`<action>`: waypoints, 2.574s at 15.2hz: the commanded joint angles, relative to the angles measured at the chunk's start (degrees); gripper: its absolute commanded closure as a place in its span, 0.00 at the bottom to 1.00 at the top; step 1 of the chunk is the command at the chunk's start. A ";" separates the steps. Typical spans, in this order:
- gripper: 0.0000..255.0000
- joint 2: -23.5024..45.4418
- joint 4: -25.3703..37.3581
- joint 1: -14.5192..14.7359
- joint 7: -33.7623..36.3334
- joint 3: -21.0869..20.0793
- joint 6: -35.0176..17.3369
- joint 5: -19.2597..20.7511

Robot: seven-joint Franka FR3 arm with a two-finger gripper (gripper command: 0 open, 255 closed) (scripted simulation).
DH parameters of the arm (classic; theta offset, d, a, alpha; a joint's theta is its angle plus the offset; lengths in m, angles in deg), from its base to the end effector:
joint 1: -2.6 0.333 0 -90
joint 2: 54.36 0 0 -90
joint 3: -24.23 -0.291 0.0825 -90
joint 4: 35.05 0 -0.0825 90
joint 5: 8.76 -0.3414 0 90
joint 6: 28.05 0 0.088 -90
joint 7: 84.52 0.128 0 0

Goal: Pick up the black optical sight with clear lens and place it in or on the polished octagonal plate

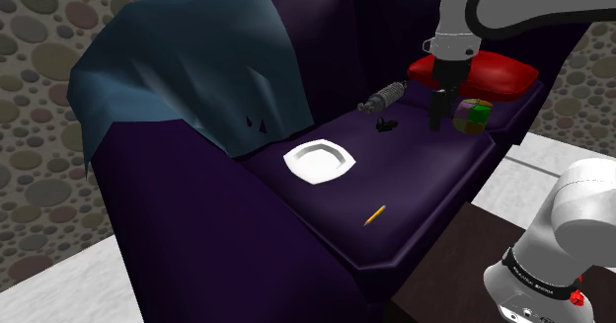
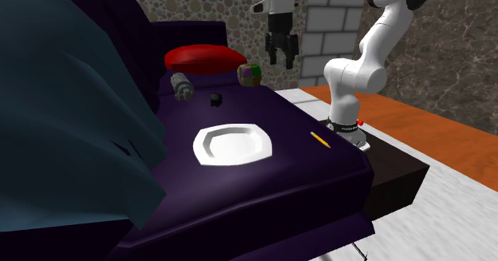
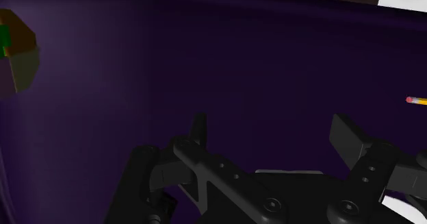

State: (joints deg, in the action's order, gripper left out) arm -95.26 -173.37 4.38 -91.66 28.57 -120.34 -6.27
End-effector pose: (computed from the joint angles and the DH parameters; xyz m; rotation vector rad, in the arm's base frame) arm 0.2970 -0.0219 0.5085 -3.1211 -0.1630 0.1409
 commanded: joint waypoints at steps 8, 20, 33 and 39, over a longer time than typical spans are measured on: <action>0.00 13.28 4.85 2.30 -24.65 11.42 -11.33 5.67; 0.00 35.39 18.80 5.70 -52.95 20.32 -21.58 0.27; 0.00 37.05 15.29 5.60 -53.46 20.59 -26.61 -0.37; 1.00 37.05 15.30 5.60 -53.46 20.59 -26.60 -0.37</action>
State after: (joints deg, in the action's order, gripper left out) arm -58.21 -158.07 9.98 -145.13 49.15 -146.94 -6.64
